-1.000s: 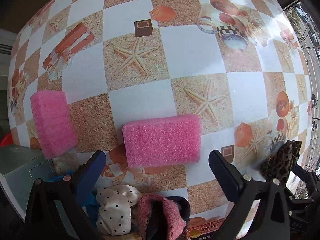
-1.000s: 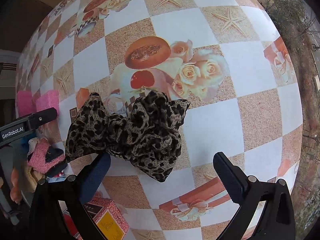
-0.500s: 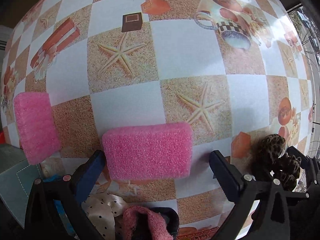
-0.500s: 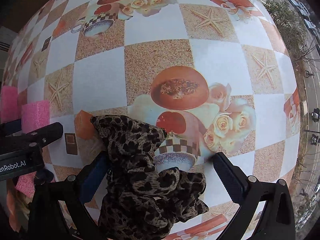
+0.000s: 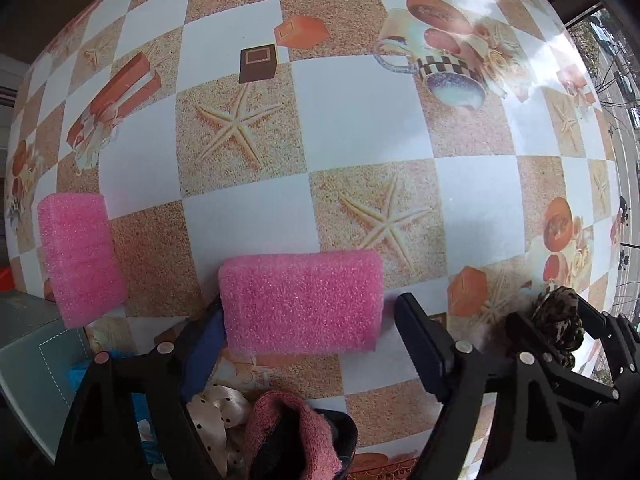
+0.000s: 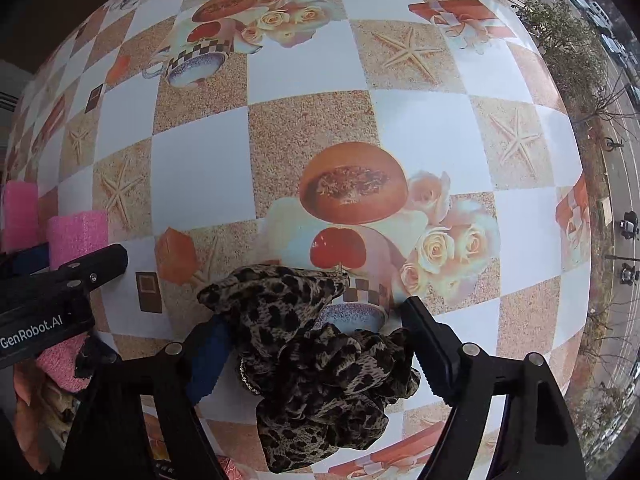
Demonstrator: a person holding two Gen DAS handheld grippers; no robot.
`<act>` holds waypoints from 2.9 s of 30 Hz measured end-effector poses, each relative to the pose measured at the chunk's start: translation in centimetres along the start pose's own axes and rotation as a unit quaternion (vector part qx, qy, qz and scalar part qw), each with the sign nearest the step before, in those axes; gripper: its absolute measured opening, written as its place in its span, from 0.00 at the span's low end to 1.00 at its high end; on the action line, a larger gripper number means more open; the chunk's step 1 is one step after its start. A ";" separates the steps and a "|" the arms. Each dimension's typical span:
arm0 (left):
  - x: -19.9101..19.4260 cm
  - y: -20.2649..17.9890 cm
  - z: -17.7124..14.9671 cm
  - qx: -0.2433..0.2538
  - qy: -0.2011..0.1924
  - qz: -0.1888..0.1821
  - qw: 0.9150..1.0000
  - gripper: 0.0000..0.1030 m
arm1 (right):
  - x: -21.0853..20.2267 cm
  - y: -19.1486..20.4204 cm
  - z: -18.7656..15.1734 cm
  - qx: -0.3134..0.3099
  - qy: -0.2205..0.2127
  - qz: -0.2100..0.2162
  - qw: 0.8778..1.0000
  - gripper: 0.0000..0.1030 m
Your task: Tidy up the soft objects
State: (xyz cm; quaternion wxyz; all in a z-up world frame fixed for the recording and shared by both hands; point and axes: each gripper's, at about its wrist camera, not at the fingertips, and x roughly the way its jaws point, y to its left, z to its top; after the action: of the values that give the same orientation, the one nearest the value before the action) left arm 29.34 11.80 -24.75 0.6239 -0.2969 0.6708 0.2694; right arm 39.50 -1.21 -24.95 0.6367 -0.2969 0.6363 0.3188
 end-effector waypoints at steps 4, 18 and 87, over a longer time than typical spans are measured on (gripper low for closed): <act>-1.3 -1.1 -0.4 0.030 -0.030 0.022 0.999 0.70 | -1.5 -0.3 -0.5 0.006 -0.014 0.027 1.000 0.20; -11.6 1.0 -5.4 0.054 -0.146 0.006 0.988 0.70 | -8.3 -4.7 -4.1 0.065 -0.055 0.102 0.991 0.19; -16.4 16.8 -25.6 0.021 -0.113 0.018 0.993 0.71 | -11.3 -4.2 -8.9 0.146 -0.064 0.088 0.983 0.22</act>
State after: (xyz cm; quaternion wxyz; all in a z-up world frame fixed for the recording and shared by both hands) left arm 0.42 5.49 -6.64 0.6968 -0.2393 0.6068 0.2983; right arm 37.43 -11.08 -13.92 0.6817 -0.1226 0.6577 0.2961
